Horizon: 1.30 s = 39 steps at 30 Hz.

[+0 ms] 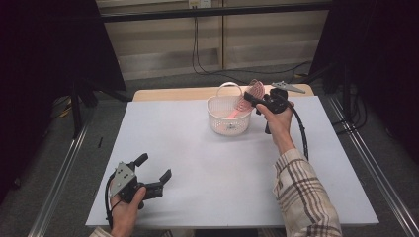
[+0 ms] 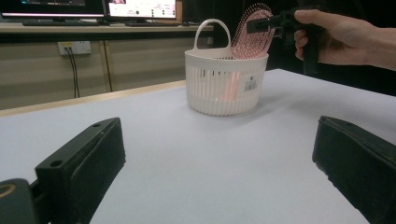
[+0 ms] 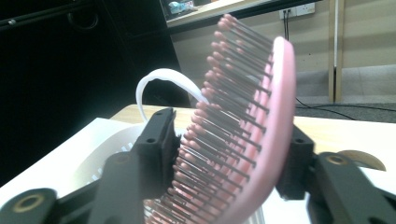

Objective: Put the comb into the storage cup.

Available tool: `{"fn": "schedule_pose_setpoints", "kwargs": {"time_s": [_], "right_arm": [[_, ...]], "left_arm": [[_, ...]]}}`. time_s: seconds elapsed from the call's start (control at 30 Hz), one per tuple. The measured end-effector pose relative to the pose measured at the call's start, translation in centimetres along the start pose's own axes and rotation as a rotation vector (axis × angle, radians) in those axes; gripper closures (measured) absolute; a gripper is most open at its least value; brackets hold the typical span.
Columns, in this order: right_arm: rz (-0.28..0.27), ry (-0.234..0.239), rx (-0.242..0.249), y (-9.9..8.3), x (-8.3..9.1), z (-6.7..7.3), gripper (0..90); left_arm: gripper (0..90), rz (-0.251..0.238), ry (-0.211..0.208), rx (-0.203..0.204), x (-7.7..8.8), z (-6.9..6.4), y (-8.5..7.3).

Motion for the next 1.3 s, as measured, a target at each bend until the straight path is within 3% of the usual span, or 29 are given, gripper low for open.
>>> {"fn": "schedule_pose_setpoints", "kwargs": {"time_s": [0.07, 0.2, 0.57, 0.9, 1.3], "right_arm": [[0.009, -0.008, -0.005, -0.1, 0.1, -0.2, 37.1], [0.023, -0.005, -0.013, -0.1, 0.2, -0.2, 33.0], [0.013, -0.024, -0.039, 0.2, 0.5, -0.2, 4.3], [0.034, -0.033, 0.041, 0.8, 1.2, 0.4, 2.5], [0.022, -0.053, 0.069, 1.6, 2.2, 1.0, 2.5]], "left_arm": [[2.6, -0.001, 0.000, 0.001, 0.0, 0.0, 0.0], [2.6, 0.000, 0.003, 0.000, 0.0, 0.0, 0.0], [2.6, -0.001, 0.003, 0.003, 0.0, 0.0, 0.0], [2.6, -0.001, 0.010, 0.004, 0.1, 0.1, 0.0], [2.6, -0.008, 0.024, 0.015, 0.1, 0.3, 0.1]]}}
Point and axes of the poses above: each handheld gripper's, and its own axes: x roughly backward along the jaws, y roughly out of its top, z roughly to its left, the point moved 1 cm from there along -x, roughly forward along the jaws, and after that the axes turned 14 degrees about y, right-handed, at the moved point
